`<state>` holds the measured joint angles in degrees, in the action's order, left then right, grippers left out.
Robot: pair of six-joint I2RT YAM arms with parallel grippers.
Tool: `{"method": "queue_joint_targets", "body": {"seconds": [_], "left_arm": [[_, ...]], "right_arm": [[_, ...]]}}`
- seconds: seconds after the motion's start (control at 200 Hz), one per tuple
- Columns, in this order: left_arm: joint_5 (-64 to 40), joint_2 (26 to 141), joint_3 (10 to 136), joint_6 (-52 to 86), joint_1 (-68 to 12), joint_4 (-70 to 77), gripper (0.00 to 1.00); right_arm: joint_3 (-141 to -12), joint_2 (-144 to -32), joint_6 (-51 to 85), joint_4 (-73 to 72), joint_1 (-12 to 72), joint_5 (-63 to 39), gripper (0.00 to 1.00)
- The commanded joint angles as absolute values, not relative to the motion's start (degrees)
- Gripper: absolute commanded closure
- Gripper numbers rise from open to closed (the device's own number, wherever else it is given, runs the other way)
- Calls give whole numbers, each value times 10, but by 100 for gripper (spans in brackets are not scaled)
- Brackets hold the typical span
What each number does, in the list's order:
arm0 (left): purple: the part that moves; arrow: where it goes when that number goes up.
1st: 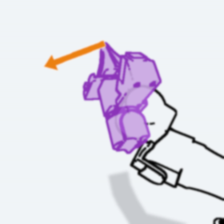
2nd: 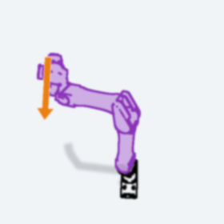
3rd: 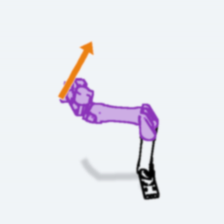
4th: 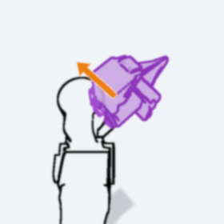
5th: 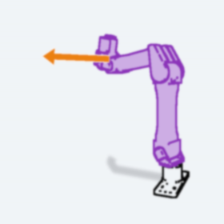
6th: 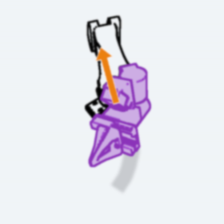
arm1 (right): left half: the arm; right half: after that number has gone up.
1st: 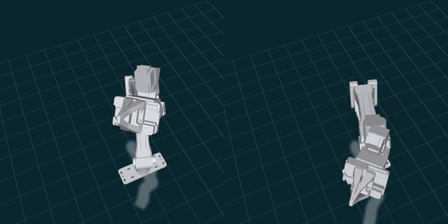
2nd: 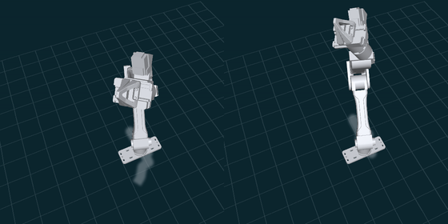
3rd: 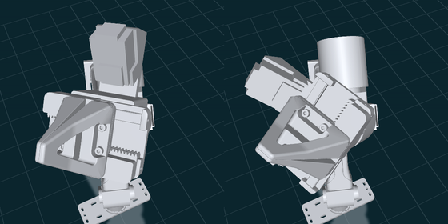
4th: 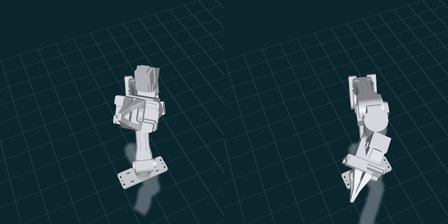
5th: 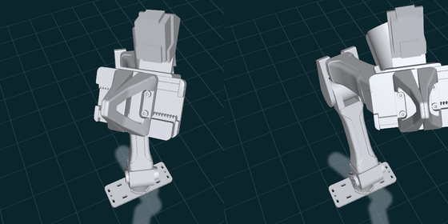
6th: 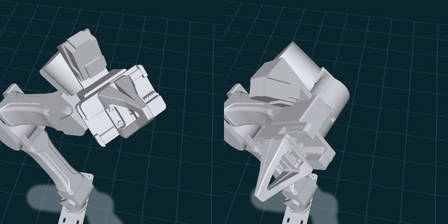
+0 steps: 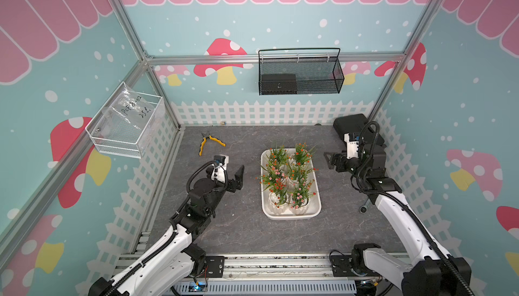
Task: Put the potted gypsophila into the storage box
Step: Reset both arms
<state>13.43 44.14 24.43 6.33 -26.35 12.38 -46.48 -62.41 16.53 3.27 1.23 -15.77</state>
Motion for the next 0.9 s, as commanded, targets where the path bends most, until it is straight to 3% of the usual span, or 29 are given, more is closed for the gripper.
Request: {"method": "queue_joint_targets", "body": {"seconds": [0.0,0.09,0.26,0.57,0.705,0.796,0.896], "left_arm": [[332,426,218,92,-231,121,6],[357,451,202,96,-173,146,3],[303,540,190,130,-79,202,1],[382,695,166,57,-70,393,1],[370,746,156,37,-68,504,1],[359,746,183,47,-70,444,1],[329,769,163,55,-67,511,1]], "right_arm": [[-404,-644,184,-117,-25,-124,8],[-359,-664,164,-204,-34,-66,6],[-315,-713,117,-301,-36,20,5],[-224,-799,46,-498,-39,36,5],[-215,-843,37,-551,-40,1,6],[-212,-857,30,-568,-40,-16,6],[-194,-858,16,-600,-40,-46,6]]}}
